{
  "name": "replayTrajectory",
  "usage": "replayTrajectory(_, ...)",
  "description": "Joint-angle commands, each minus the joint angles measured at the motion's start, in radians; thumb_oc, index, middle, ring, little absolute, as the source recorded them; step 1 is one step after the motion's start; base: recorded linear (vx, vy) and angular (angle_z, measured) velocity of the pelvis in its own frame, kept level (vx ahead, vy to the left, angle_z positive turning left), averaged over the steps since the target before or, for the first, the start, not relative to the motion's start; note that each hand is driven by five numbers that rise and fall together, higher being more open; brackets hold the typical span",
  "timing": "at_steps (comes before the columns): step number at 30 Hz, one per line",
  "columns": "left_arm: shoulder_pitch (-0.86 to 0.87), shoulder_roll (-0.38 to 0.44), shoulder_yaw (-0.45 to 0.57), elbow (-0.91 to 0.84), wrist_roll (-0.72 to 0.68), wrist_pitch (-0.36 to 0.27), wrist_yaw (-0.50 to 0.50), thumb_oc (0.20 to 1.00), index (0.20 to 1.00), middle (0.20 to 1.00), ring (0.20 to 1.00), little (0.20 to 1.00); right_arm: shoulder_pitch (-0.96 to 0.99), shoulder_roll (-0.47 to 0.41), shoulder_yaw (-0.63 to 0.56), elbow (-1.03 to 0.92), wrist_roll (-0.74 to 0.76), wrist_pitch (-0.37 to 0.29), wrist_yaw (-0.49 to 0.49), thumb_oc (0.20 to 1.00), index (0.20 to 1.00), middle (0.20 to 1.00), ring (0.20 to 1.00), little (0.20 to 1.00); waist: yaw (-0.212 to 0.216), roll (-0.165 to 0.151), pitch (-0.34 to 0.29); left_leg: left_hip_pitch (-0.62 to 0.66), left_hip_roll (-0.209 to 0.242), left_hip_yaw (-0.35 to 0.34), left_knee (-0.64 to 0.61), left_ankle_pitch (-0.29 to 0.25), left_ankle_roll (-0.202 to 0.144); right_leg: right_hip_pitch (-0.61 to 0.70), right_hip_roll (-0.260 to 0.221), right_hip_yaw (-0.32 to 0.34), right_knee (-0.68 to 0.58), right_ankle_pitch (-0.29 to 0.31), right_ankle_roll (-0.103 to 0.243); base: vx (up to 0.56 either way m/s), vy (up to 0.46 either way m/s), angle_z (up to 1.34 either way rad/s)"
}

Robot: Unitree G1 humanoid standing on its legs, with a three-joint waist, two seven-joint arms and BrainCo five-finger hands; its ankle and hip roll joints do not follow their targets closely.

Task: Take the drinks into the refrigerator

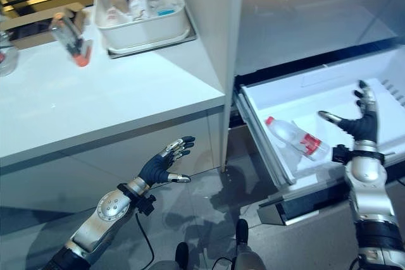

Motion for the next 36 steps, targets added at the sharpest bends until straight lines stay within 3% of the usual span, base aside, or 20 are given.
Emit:
replayTrajectory(1,0.012,-0.004,0.04,-0.028,-0.004,-0.054,-0.016,1.0,1.0,1.0,1.0,1.0,0.02,-0.045,-0.072,0.084,0.1,-0.079,-0.059,1.0,1.0,1.0,1.0,1.0,-0.024,-0.041,-0.064,-0.05,-0.042,0.023,0.013,-0.008,0.075,0.031,-0.02,0.07,0.097,-0.131,0.067,0.02,-0.002,-0.24)
replayTrajectory(7,0.031,-0.032,0.072,-0.002,-0.013,-0.055,-0.018,1.0,1.0,1.0,1.0,1.0,0.076,-0.025,-0.182,0.225,0.226,-0.119,-0.066,1.0,1.0,1.0,1.0,1.0,-0.05,-0.042,-0.09,-0.037,-0.037,0.058,0.011,-0.012,0.073,0.027,-0.006,0.103,0.088,-0.124,0.068,0.03,-0.005,-0.27)
replayTrajectory(11,0.035,-0.028,0.074,0.005,-0.017,-0.052,-0.029,1.0,1.0,1.0,1.0,1.0,0.105,-0.032,-0.223,0.402,0.279,-0.115,-0.071,1.0,1.0,1.0,1.0,1.0,-0.064,-0.038,-0.108,-0.018,-0.033,0.075,0.008,-0.03,0.073,0.035,0.004,0.127,0.081,-0.132,0.071,0.04,0.004,-0.23)
replayTrajectory(14,0.014,-0.009,0.065,-0.009,0.0,-0.059,-0.041,1.0,1.0,1.0,1.0,1.0,0.13,-0.043,-0.219,0.519,0.242,-0.078,-0.071,1.0,1.0,1.0,1.0,1.0,-0.075,-0.034,-0.109,-0.015,-0.032,0.091,0.012,-0.025,0.072,0.031,0.008,0.139,0.088,-0.125,0.071,0.02,0.01,-0.12)
replayTrajectory(15,0.008,-0.006,0.062,-0.009,0.004,-0.06,-0.045,1.0,1.0,1.0,1.0,1.0,0.14,-0.05,-0.204,0.557,0.206,-0.057,-0.071,0.507,0.507,0.507,0.507,0.507,-0.074,-0.03,-0.111,-0.008,-0.031,0.09,0.009,-0.035,0.073,0.036,0.01,0.143,0.088,-0.134,0.072,-0.03,-0.012,-0.1)
replayTrajectory(16,0.0,-0.003,0.047,-0.009,0.009,-0.061,-0.05,1.0,1.0,1.0,1.0,1.0,0.145,-0.039,-0.188,0.625,0.204,-0.037,-0.068,0.507,0.507,0.507,0.507,0.507,-0.077,-0.03,-0.107,-0.011,-0.032,0.095,0.013,-0.026,0.072,0.032,0.01,0.143,0.092,-0.124,0.071,0.01,0.006,-0.1)
replayTrajectory(17,-0.006,0.0,0.039,-0.006,0.012,-0.063,-0.053,1.0,1.0,1.0,1.0,1.0,0.14,-0.041,-0.168,0.658,0.189,-0.02,-0.055,0.2,0.2,0.2,0.2,0.2,-0.077,-0.028,-0.106,-0.007,-0.032,0.096,0.013,-0.027,0.072,0.034,0.011,0.145,0.091,-0.125,0.07,0.0,0.011,-0.1)
replayTrajectory(21,-0.006,0.002,0.021,-0.003,0.009,-0.064,-0.063,1.0,1.0,1.0,1.0,1.0,0.151,0.007,-0.051,0.735,0.047,0.044,-0.04,0.2,0.2,0.2,0.2,0.2,-0.073,-0.015,-0.102,0.004,-0.033,0.093,0.01,-0.039,0.074,0.047,0.01,0.144,0.087,-0.134,0.071,0.02,0.015,-0.06)
replayTrajectory(22,0.008,0.002,0.017,0.006,-0.005,-0.064,-0.067,1.0,1.0,1.0,1.0,1.0,0.136,0.034,0.053,0.777,-0.062,0.078,-0.008,0.2,0.2,0.2,0.2,0.2,-0.06,-0.014,-0.098,0.005,-0.033,0.092,0.011,-0.037,0.074,0.052,0.008,0.14,0.084,-0.131,0.071,0.0,0.0,0.0)
replayTrajectory(26,0.037,0.008,0.02,0.003,-0.03,-0.06,-0.071,1.0,1.0,1.0,1.0,1.0,0.055,0.075,0.189,0.819,-0.132,0.101,0.009,0.2,0.2,0.2,0.2,0.2,-0.04,-0.016,-0.094,0.001,-0.034,0.085,0.011,-0.032,0.072,0.059,0.005,0.129,0.075,-0.127,0.07,0.0,0.0,0.0)
replayTrajectory(28,0.053,0.013,0.018,-0.003,-0.042,-0.055,-0.067,1.0,1.0,1.0,1.0,1.0,-0.026,0.112,0.329,0.812,-0.206,0.117,0.04,0.2,0.2,0.2,0.2,0.2,-0.013,-0.019,-0.09,-0.006,-0.036,0.072,0.011,-0.027,0.072,0.064,0.0,0.116,0.07,-0.124,0.07,-0.01,-0.011,0.04)
replayTrajectory(29,0.053,0.013,0.019,-0.004,-0.042,-0.054,-0.067,1.0,1.0,1.0,1.0,1.0,-0.027,0.112,0.33,0.813,-0.206,0.117,0.04,0.2,0.2,0.2,0.2,0.2,-0.015,-0.02,-0.09,-0.006,-0.036,0.072,0.011,-0.026,0.072,0.064,-0.001,0.116,0.07,-0.124,0.07,0.0,-0.017,0.09)
replayTrajectory(32,0.054,0.023,0.007,-0.024,-0.041,-0.053,-0.06,1.0,1.0,1.0,1.0,1.0,-0.157,0.128,0.504,0.804,-0.292,0.129,0.078,0.2,0.2,0.2,0.2,0.2,0.029,-0.029,-0.087,-0.02,-0.04,0.05,0.011,-0.019,0.072,0.07,-0.01,0.093,0.064,-0.119,0.069,0.0,-0.015,0.16)
replayTrajectory(35,0.051,0.019,0.007,-0.029,-0.035,-0.052,-0.046,1.0,1.0,1.0,1.0,1.0,-0.222,0.144,0.561,0.761,-0.318,0.135,0.069,0.2,0.2,0.2,0.2,0.2,0.045,-0.035,-0.084,-0.032,-0.043,0.036,0.011,-0.014,0.073,0.069,-0.015,0.079,0.063,-0.118,0.068,0.0,-0.008,0.3)
replayTrajectory(36,0.05,0.017,0.001,-0.037,-0.039,-0.05,-0.037,1.0,1.0,1.0,1.0,1.0,-0.304,0.153,0.618,0.748,-0.349,0.144,0.067,0.2,0.2,0.2,0.2,0.2,0.069,-0.039,-0.082,-0.044,-0.048,0.022,0.011,-0.009,0.075,0.067,-0.019,0.066,0.062,-0.115,0.069,0.0,-0.003,0.33)
